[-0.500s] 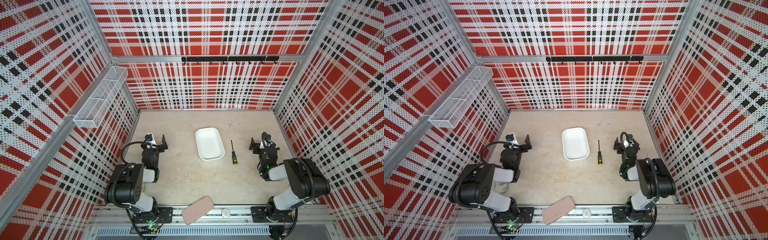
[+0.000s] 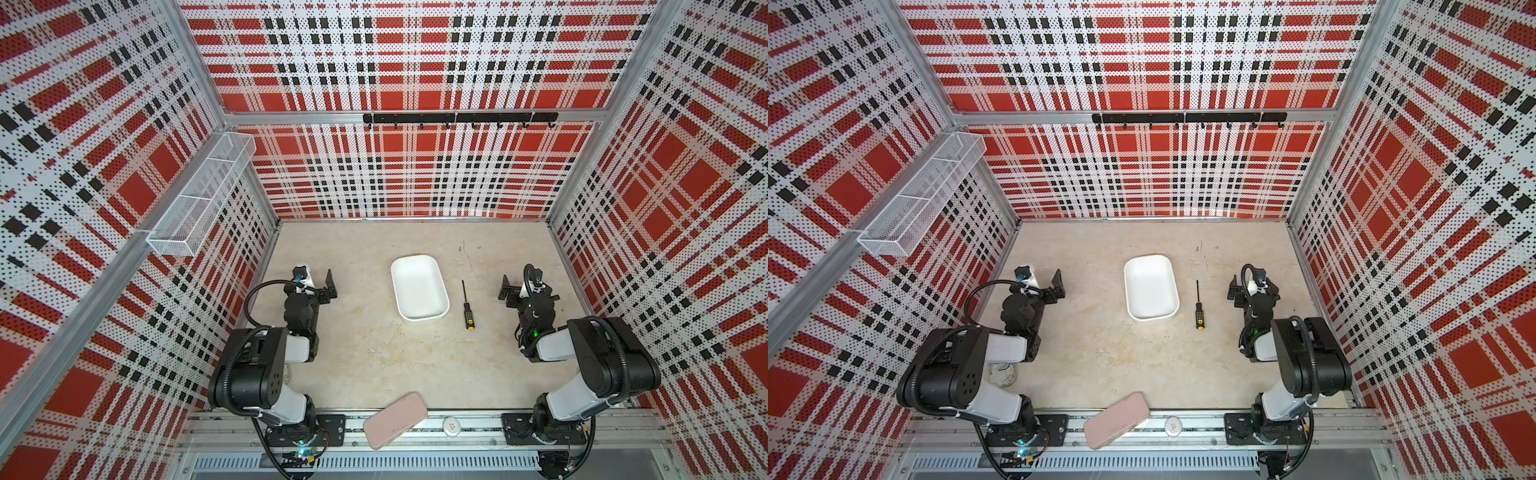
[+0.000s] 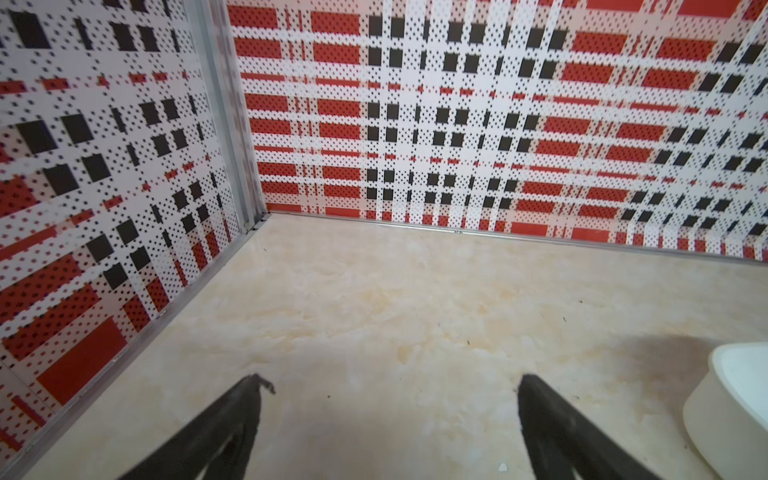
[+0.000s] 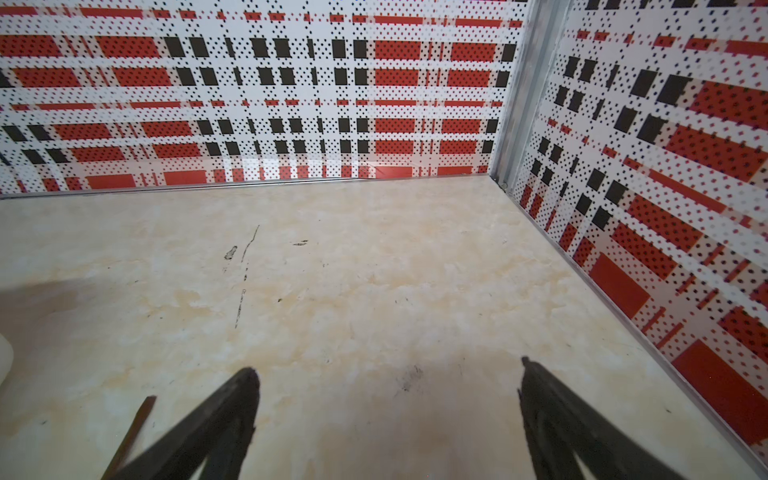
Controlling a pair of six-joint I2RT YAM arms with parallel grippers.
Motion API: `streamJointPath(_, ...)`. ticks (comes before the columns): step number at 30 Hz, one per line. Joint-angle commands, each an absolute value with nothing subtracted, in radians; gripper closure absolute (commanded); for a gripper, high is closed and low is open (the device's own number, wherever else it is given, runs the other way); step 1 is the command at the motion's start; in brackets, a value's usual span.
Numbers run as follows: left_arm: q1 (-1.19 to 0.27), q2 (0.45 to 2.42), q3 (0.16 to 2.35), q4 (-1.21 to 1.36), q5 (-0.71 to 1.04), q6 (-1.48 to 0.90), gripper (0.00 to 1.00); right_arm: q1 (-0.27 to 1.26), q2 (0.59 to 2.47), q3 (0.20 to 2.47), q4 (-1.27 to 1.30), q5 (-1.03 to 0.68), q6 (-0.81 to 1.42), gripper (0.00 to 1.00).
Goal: Put the screwdriver in the bin
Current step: 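Move the right gripper forward over the black-and-yellow screwdriver handle, then lower the right gripper and close it on the screwdriver handle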
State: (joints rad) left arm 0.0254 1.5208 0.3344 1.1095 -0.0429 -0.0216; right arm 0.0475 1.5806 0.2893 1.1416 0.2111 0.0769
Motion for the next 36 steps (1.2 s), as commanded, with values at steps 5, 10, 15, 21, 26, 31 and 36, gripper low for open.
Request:
streamJointPath(5,-0.028,1.407,0.487,0.820,0.058,0.013,0.02,0.069,1.402,0.461,0.673,0.272,0.110,0.00)
streamJointPath(10,-0.071,1.378,0.506,0.795,0.145,-0.109,0.02,0.084,1.349,0.658,0.254,0.089,0.233,0.00)
streamJointPath(15,-0.148,1.372,0.507,0.748,0.207,-0.190,0.02,0.157,1.381,0.745,0.015,-0.073,0.339,0.00)
streamJointPath(21,-0.193,1.350,0.479,0.701,0.228,-0.265,0.02,0.330,1.380,0.701,-0.082,-0.031,0.451,0.00)
streamJointPath(26,-0.196,1.353,0.463,0.699,0.245,-0.292,0.02,0.402,1.342,0.622,-0.106,0.023,0.525,0.00)
streamJointPath(31,-0.196,1.404,0.496,0.674,0.320,-0.317,0.02,0.448,1.346,0.582,-0.113,0.051,0.579,0.02)
streamJointPath(36,-0.198,1.442,0.503,0.660,0.346,-0.328,0.02,0.467,1.361,0.565,-0.109,0.074,0.603,0.04)
